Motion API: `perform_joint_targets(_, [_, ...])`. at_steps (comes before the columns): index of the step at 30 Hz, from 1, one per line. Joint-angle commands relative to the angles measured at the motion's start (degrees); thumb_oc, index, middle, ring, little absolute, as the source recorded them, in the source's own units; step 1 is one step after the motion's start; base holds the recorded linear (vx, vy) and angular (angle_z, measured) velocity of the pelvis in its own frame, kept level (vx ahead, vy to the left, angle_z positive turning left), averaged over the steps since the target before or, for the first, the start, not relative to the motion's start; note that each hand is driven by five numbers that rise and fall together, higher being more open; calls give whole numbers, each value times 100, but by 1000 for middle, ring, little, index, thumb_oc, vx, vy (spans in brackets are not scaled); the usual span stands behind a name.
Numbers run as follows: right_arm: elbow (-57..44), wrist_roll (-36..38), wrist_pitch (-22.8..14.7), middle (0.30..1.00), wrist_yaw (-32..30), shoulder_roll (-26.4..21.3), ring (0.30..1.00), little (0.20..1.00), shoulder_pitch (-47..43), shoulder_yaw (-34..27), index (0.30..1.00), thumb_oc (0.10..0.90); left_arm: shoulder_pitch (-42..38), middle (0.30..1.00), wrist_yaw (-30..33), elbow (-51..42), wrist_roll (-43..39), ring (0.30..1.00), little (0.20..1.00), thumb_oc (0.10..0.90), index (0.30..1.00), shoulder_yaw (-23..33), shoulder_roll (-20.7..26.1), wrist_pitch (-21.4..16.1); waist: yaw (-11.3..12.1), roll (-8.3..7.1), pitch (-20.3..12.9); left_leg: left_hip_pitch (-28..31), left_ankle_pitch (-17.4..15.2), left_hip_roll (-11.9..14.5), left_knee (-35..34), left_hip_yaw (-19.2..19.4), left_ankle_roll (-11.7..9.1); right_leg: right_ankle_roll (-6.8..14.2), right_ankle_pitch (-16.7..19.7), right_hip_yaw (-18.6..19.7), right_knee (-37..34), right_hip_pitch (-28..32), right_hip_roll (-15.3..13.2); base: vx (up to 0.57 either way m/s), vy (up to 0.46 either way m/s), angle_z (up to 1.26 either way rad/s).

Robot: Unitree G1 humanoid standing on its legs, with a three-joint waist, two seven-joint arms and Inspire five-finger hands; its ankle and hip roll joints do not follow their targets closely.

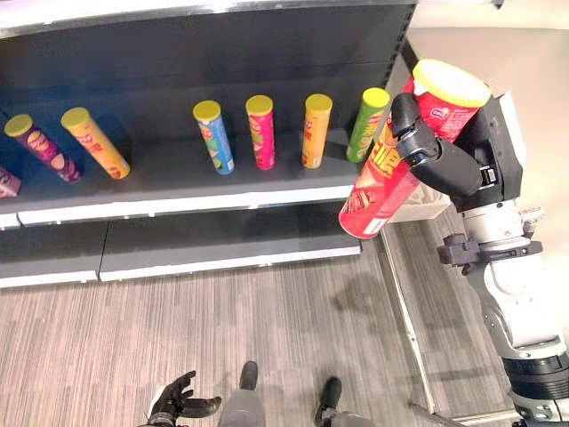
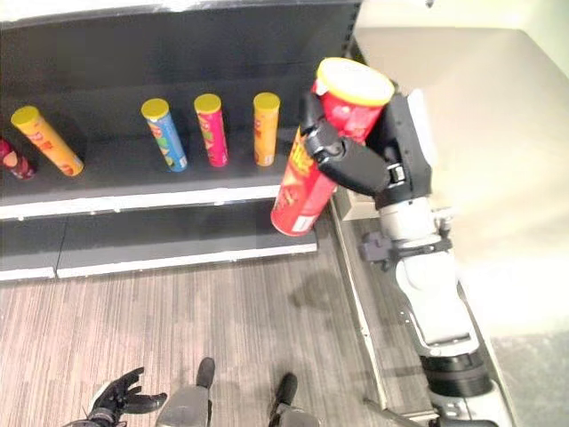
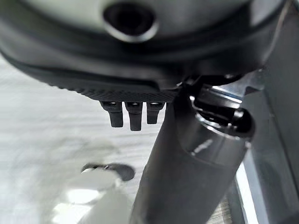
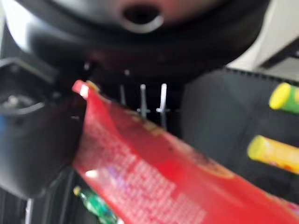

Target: Put the goods on the table back onto the shelves and tidy them up.

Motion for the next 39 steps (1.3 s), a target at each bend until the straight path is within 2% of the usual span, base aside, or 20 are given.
perform_joint_targets(1, [-448, -417, -366, 300, -127, -132, 300, 300, -494, -48, 300, 400, 49, 900, 38, -118, 35, 900, 900, 800, 900, 77, 438, -143, -152, -216, -195, -139, -537, -107, 48, 263, 245, 423, -633, 441, 86, 294, -171, 26, 256, 36])
perform_joint_targets(3, [-322, -819, -335, 300, -278, -92, 300, 300, -445, 83, 300, 400, 13, 900, 147, 33, 209, 900, 900, 800, 900, 20, 482, -157, -292, -180, -222, -106, -50, 825, -227, -6, 25, 573, -702, 396, 216, 206, -578, 89, 468, 29])
perform_joint_targets(6, [-321, -949, -309, 300, -371, -15, 300, 300, -387, 136, 300, 400, 32, 900, 186, 35, 290, 900, 900, 800, 900, -32, 506, -148, -348, -72, -277, 84, 159, 1118, -420, -80, -124, 649, -740, 425, 320, 215, -711, 132, 387, 15])
perform_joint_targets(7, [-321, -1005, -262, 300, -348, 45, 300, 300, -362, 225, 300, 400, 32, 900, 229, 3, 322, 900, 900, 800, 900, -78, 526, -152, -375, 69, -371, 240, 115, 1130, -567, -385, -312, 745, -720, 515, 344, 255, -839, 179, 432, -9])
perform_joint_targets(10, [-386, -1042, -192, 300, -282, 87, 300, 300, -224, 171, 300, 400, 26, 900, 218, -36, 404, 900, 900, 800, 900, -151, 551, -144, -464, 190, -489, 352, -78, 936, -670, -466, -381, 873, -599, 512, 320, 388, -1053, 150, 405, -1])
perform_joint_targets(11, [-423, -1196, -123, 300, -270, 106, 300, 300, -177, 143, 300, 400, 12, 900, 185, -110, 504, 900, 900, 800, 900, -217, 619, -151, -507, 252, -531, 449, -330, 618, -733, -415, -279, 971, -390, 546, 404, 345, -1413, 173, 689, 27])
perform_joint_targets(14, [-456, -1398, -46, 300, -350, 279, 300, 300, -242, 180, 300, 400, -103, 900, 284, -106, 586, 900, 900, 800, 900, -200, 761, -161, -501, 200, -525, 555, -613, 21, -749, -191, 44, 1099, 259, 650, 664, -8, -2054, 59, 522, 23])
perform_joint_targets(16, [-480, -1440, -40, 300, -399, 329, 300, 300, -286, 225, 300, 400, -74, 900, 291, -150, 555, 900, 900, 800, 900, -155, 815, -159, -485, 267, -518, 677, -692, -178, -830, -17, 207, 962, 286, 560, 918, -186, -2206, 6, 447, -21])
perform_joint_targets(18, [-453, -1475, -45, 300, -431, 341, 300, 300, -297, 236, 300, 400, -80, 900, 296, -170, 563, 900, 900, 800, 900, -146, 841, -149, -514, 306, -471, 705, -692, -234, -858, 19, 272, 851, 152, 756, 1185, -312, -2033, -31, 307, -10])
perform_joint_targets(19, [-484, -1457, -24, 300, -428, 335, 300, 300, -304, 206, 300, 400, -96, 900, 279, -156, 500, 900, 900, 800, 900, -124, 856, -131, -590, 381, -336, 811, -674, -366, -914, 46, 377, 682, -247, 1064, 1558, -504, -1394, -64, 297, 9])
perform_joint_targets(23, [-478, -1364, -96, 300, -424, 396, 300, 300, -548, 418, 300, 400, -60, 900, 292, -139, 428, 900, 900, 800, 900, -67, 856, -123, -496, 399, -241, 761, -608, -474, -931, 143, 438, 450, -633, 547, 1513, -667, -728, -57, 143, -7])
perform_joint_targets(24, [-353, -1300, -154, 300, -407, 397, 300, 300, -681, 593, 300, 400, -98, 900, 294, -146, 325, 900, 900, 800, 900, -30, 826, -111, -506, 354, -84, 767, -655, -543, -849, 200, 468, 400, -714, 523, 1502, -829, -287, -5, 71, -24])
perform_joint_targets(25, [-304, -1261, -120, 300, -388, 371, 300, 300, -672, 620, 300, 400, -84, 900, 240, -243, 261, 900, 900, 800, 900, -37, 772, -109, -526, 245, -80, 776, -682, -652, -761, 147, 484, 328, -716, 835, 1083, -611, -35, 36, 37, -15])
perform_joint_targets(28, [-267, -1157, -181, 300, -376, 362, 300, 300, -811, 769, 300, 400, -33, 900, 238, -463, 40, 900, 900, 800, 900, -52, 639, -171, -442, 152, -103, 638, -752, -718, -559, 94, 474, 330, -524, 873, 593, -418, 5, 42, -37, 0])
perform_joint_targets(30, [-198, -1116, -195, 300, -419, 284, 300, 300, -959, 866, 300, 400, -63, 900, 238, -693, -93, 900, 900, 800, 900, -131, 633, -185, -385, 98, 30, 282, -851, -730, 40, 54, 421, 327, -463, 807, 410, -322, -58, -55, -79, 13])
perform_joint_targets(34, [-93, -1139, -149, 300, -432, 191, 300, 300, -1151, 1003, 300, 400, -51, 900, 233, -821, -180, 900, 900, 800, 900, -227, 575, -166, -325, 127, 108, -47, -944, -564, 613, 129, 286, 282, -551, 607, 320, -111, -109, 0, -13, 54])
perform_joint_targets(35, [-59, -1175, -126, 300, -463, 190, 300, 300, -1206, 1041, 300, 400, -39, 900, 228, -805, -181, 900, 900, 800, 900, -245, 560, -159, -295, 131, 110, -116, -887, -452, 599, 123, 244, 293, -569, 598, 293, -49, -132, 140, 132, 25])
perform_joint_targets(36, [89, -1314, -71, 300, -594, 258, 300, 300, -1271, 1074, 300, 400, -40, 900, 272, -803, -84, 900, 900, 800, 900, -308, 613, -141, -218, 73, 80, -360, -511, -73, 311, -17, 163, 363, -640, 602, 296, -31, -258, 125, 118, 12])
perform_joint_targets(37, [94, -1317, -74, 300, -597, 262, 300, 300, -1272, 1076, 300, 400, -38, 900, 273, -805, -84, 900, 900, 800, 900, -307, 616, -139, -222, 67, 67, -366, -497, -74, 293, -22, 158, 361, -648, 597, 306, -47, -260, 265, 215, 25])
perform_joint_targets(39, [238, -1598, 31, 300, -861, 258, 300, 300, -1271, 977, 300, 400, 22, 900, 299, -707, 4, 900, 900, 800, 900, -342, 686, -108, -106, 221, -106, -383, -42, 330, -940, -240, -3, 466, -1041, 644, 409, 92, -324, 385, 267, 32])
